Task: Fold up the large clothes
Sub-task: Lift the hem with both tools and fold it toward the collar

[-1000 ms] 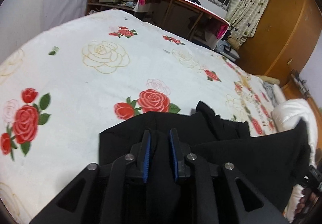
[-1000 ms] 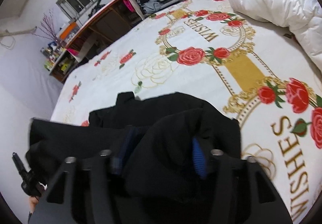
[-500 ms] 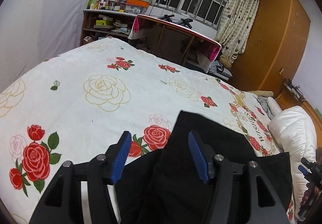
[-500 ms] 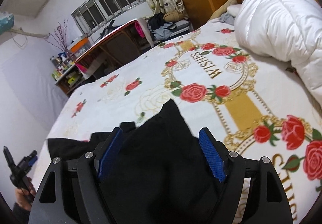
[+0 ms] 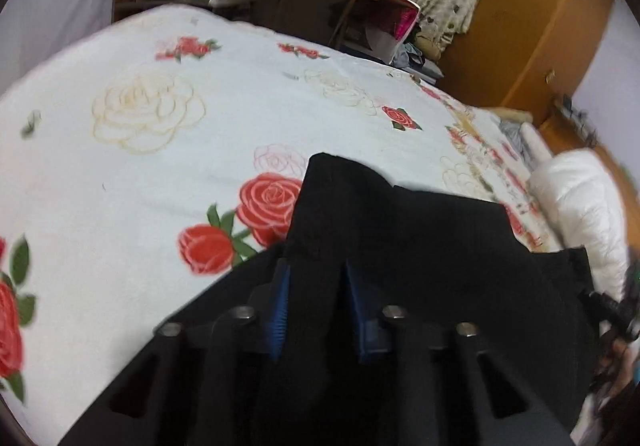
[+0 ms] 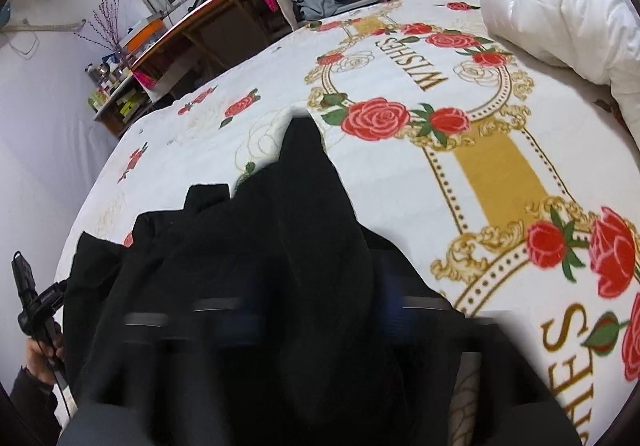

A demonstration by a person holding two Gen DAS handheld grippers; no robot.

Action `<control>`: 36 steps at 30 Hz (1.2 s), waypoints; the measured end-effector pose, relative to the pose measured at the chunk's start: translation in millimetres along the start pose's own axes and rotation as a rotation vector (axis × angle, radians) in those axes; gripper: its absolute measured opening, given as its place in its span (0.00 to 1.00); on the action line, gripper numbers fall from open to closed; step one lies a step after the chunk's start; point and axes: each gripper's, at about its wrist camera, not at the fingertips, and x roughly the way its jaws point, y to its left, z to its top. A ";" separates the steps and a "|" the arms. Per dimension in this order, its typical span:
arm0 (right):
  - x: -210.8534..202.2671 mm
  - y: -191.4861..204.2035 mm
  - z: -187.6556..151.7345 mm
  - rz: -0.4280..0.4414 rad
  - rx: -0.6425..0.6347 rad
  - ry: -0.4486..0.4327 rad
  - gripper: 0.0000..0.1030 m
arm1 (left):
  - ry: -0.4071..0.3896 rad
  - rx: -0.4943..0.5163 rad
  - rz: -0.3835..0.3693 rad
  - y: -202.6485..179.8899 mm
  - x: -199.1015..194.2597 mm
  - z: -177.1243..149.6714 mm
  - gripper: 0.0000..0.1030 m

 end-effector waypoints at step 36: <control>-13.1 20.2 10.1 -0.172 -0.086 -0.153 0.55 | -0.179 -0.040 0.209 4.4 -19.5 14.6 0.24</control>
